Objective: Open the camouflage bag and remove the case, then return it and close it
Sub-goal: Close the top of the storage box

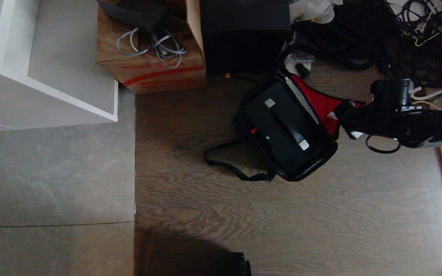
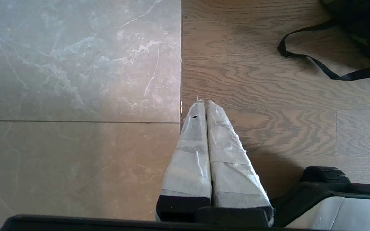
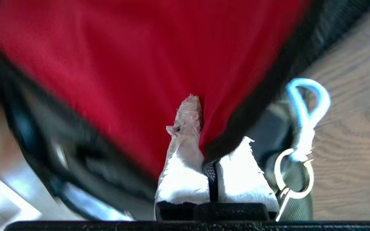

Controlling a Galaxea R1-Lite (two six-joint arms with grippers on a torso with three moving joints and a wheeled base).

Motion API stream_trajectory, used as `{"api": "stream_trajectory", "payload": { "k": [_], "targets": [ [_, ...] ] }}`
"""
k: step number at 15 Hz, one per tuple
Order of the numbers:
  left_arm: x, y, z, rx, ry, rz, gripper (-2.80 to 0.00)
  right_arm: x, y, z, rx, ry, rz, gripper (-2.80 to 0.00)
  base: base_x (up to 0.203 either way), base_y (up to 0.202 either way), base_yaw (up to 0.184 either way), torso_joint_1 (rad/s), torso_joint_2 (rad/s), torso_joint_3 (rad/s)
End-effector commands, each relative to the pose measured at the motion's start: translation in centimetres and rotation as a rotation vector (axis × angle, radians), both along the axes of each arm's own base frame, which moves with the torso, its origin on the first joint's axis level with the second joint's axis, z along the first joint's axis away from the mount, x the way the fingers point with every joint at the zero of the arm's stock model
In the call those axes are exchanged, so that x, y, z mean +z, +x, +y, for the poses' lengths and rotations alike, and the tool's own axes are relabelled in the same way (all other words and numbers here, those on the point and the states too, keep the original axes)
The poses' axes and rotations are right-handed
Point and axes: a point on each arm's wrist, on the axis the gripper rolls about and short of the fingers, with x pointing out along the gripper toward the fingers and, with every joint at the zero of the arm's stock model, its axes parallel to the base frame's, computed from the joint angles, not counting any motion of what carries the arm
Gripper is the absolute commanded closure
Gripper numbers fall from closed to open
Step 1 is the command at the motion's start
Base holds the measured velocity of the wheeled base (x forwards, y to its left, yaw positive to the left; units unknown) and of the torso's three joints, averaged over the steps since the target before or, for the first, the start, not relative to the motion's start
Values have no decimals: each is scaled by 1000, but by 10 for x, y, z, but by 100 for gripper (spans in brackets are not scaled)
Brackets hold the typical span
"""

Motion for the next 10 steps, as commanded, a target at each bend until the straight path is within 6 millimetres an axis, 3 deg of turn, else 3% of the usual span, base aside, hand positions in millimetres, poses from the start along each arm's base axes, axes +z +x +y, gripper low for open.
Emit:
{"api": "stream_trajectory", "payload": {
  "k": [1, 10],
  "targets": [
    [0, 0, 0, 1, 0, -1, 0, -3, -15, 16, 61, -80, -49, 0, 0, 0, 0, 0, 0, 0],
    [0, 0, 0, 1, 0, -1, 0, -31, -41, 44, 187, -340, -232, 0, 0, 0, 0, 0, 0, 0]
  ]
}}
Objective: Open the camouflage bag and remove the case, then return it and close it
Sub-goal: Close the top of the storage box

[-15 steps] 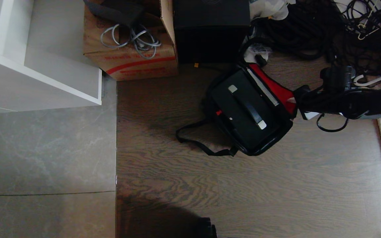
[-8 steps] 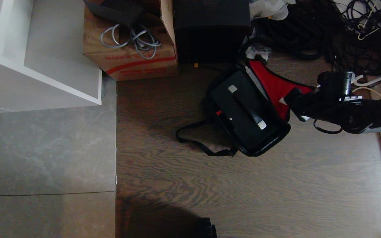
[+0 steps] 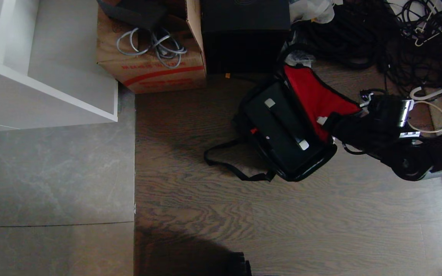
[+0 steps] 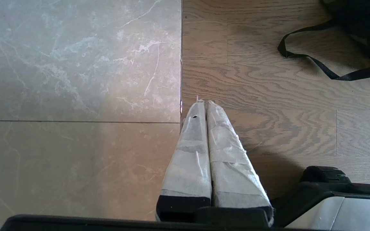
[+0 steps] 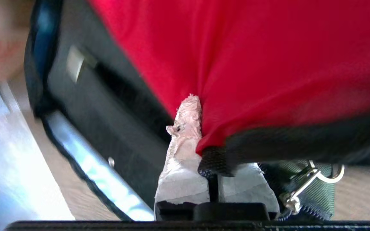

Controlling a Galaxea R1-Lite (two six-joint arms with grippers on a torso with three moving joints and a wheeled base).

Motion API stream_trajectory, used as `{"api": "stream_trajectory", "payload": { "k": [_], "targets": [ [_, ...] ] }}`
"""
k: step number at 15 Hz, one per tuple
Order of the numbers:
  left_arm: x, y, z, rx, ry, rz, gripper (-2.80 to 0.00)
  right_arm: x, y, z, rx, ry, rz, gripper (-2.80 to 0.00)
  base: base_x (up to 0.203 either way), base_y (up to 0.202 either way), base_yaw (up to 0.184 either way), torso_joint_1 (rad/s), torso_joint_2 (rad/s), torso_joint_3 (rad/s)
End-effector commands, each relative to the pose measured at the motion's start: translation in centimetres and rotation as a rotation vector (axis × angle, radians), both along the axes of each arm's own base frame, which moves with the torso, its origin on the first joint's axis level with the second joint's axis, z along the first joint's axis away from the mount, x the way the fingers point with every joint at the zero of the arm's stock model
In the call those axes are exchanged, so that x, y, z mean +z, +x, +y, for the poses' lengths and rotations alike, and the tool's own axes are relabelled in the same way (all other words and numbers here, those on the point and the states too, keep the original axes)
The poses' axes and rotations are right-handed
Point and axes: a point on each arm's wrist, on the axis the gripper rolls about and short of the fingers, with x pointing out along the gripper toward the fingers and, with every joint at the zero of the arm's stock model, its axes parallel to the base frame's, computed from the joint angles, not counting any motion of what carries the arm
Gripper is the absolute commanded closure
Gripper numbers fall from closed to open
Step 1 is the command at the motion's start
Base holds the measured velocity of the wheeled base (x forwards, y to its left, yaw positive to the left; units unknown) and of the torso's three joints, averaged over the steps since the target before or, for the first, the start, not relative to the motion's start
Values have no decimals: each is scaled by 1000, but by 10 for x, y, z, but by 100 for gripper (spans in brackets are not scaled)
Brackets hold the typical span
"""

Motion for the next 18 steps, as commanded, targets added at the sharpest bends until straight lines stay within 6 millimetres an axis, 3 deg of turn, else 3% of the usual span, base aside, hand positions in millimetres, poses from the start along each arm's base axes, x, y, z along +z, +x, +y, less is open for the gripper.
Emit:
{"api": "stream_trajectory", "payload": {
  "k": [1, 12, 13, 18],
  "targets": [
    [0, 0, 0, 1, -1, -1, 0, -8, -8, 9, 35, -43, -21, 0, 0, 0, 0, 0, 0, 0],
    [0, 0, 0, 1, 0, -1, 0, -33, -26, 22, 101, -240, -127, 0, 0, 0, 0, 0, 0, 0],
    [0, 0, 0, 1, -2, -1, 0, -33, -25, 23, 100, -238, -133, -280, 0, 0, 0, 0, 0, 0],
    [0, 0, 0, 1, -2, -1, 0, -26, -24, 24, 98, -230, -193, -280, 0, 0, 0, 0, 0, 0]
  ]
}}
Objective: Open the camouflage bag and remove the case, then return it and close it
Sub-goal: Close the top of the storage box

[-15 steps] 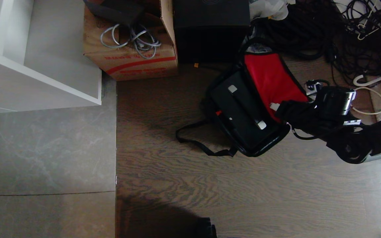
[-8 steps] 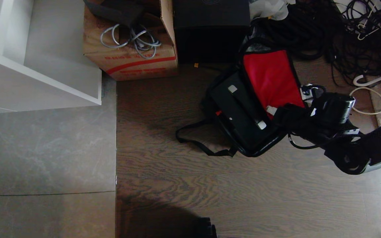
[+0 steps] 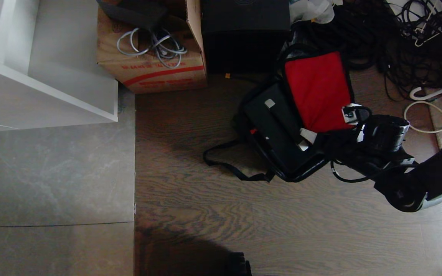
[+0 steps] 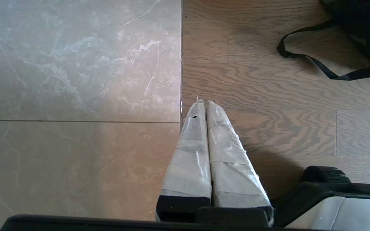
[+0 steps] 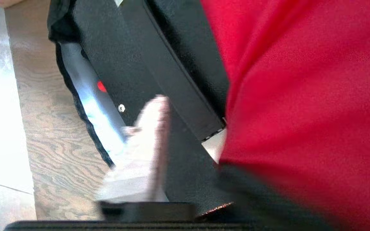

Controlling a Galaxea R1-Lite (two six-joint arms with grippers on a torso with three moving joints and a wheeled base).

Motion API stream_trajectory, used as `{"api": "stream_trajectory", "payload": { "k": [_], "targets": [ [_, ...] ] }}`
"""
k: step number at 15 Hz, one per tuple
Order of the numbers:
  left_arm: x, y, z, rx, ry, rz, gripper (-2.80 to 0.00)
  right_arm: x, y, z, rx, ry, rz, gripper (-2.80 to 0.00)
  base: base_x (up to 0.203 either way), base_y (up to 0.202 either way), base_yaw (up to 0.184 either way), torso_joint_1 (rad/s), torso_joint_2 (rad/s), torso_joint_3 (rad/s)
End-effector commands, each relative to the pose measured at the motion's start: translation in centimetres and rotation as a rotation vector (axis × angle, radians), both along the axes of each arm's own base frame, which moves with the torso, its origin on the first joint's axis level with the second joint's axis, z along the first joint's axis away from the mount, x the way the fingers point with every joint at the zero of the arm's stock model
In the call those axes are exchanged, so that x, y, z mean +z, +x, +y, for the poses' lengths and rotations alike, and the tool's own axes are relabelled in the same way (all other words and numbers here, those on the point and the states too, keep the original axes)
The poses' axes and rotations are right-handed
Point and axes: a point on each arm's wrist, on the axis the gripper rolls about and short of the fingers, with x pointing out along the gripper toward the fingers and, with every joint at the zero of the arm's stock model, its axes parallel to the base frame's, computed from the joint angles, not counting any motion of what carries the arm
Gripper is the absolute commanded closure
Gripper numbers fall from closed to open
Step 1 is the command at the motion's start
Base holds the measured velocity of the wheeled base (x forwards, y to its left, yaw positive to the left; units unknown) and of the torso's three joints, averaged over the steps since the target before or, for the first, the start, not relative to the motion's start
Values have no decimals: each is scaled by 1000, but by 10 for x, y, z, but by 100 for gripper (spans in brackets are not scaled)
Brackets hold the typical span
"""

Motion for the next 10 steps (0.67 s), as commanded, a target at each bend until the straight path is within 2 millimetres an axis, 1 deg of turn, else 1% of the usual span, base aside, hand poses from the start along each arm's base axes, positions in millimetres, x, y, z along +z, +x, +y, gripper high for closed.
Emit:
{"api": "stream_trajectory", "payload": {
  "k": [1, 4, 5, 8, 10],
  "targets": [
    [0, 0, 0, 1, 0, -1, 0, 3, 2, 0, 1, 8, -31, -280, 0, 0, 0, 0, 0, 0],
    [0, 0, 0, 1, 0, -1, 0, 12, 0, 2, 18, 21, -103, -280, 0, 0, 0, 0, 0, 0],
    [0, 0, 0, 1, 0, -1, 0, 14, -4, 8, 49, 25, -115, -280, 0, 0, 0, 0, 0, 0],
    [0, 0, 0, 1, 0, -1, 0, 10, -23, 25, 115, 37, -109, -280, 0, 0, 0, 0, 0, 0],
    [0, 0, 0, 1, 0, -1, 0, 11, -31, 33, 143, 66, -97, -280, 0, 0, 0, 0, 0, 0]
  ]
}}
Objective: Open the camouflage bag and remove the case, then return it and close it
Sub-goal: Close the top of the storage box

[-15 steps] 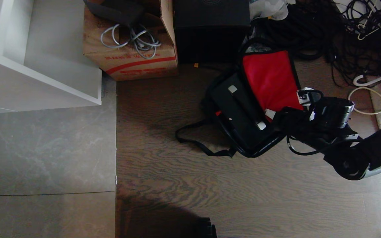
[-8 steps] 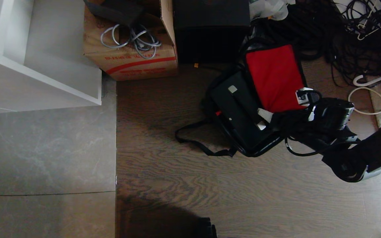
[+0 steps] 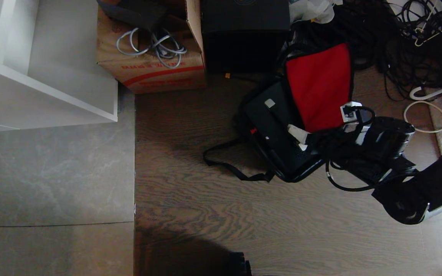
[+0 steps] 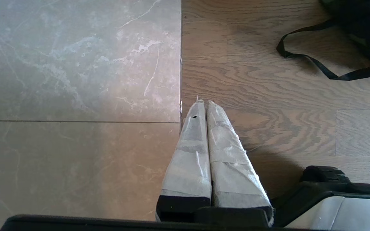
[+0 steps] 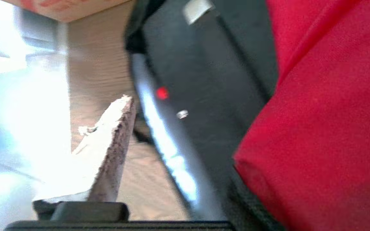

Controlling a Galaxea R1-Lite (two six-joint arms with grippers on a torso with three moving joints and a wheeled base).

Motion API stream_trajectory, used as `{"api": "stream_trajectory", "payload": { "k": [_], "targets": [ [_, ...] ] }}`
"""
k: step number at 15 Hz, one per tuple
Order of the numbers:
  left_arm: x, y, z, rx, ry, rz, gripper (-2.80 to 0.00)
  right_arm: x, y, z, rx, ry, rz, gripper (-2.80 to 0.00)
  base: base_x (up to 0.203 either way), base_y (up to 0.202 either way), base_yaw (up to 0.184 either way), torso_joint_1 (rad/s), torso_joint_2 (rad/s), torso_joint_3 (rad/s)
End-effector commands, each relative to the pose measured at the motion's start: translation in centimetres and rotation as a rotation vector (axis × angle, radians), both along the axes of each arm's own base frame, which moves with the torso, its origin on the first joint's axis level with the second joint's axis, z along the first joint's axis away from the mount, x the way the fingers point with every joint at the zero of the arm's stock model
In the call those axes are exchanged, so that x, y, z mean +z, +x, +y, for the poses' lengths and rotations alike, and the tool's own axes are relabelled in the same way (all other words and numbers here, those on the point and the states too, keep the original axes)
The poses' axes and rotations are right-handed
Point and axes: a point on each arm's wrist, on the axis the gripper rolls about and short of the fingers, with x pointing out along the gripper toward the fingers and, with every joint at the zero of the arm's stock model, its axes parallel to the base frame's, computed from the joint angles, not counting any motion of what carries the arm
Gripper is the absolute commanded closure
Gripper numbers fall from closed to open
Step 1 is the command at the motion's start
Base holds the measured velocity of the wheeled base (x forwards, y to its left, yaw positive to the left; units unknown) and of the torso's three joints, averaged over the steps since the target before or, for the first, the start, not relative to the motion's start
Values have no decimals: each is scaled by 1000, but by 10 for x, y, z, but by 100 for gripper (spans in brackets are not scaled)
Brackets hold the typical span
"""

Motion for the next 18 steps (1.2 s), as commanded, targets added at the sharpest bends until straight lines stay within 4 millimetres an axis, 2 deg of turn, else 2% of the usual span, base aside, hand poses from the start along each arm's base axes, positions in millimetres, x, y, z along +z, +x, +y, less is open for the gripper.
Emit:
{"api": "stream_trajectory", "payload": {
  "k": [1, 7, 11, 14, 16, 18],
  "targets": [
    [0, 0, 0, 1, -1, -1, 0, 2, -13, 10, 45, 28, 15, -280, 0, 0, 0, 0, 0, 0],
    [0, 0, 0, 1, 0, -1, 0, -19, -30, 6, 50, -4, 179, -280, 0, 0, 0, 0, 0, 0],
    [0, 0, 0, 1, 0, -1, 0, -17, -43, 2, 55, -11, 206, -280, 0, 0, 0, 0, 0, 0],
    [0, 0, 0, 1, 0, -1, 0, 0, -52, -1, 100, 1, 205, -280, 0, 0, 0, 0, 0, 0],
    [0, 0, 0, 1, 0, -1, 0, -3, -53, -1, 102, -1, 253, -280, 0, 0, 0, 0, 0, 0],
    [0, 0, 0, 1, 0, -1, 0, -14, -55, -5, 85, -35, 366, -280, 0, 0, 0, 0, 0, 0]
  ]
}}
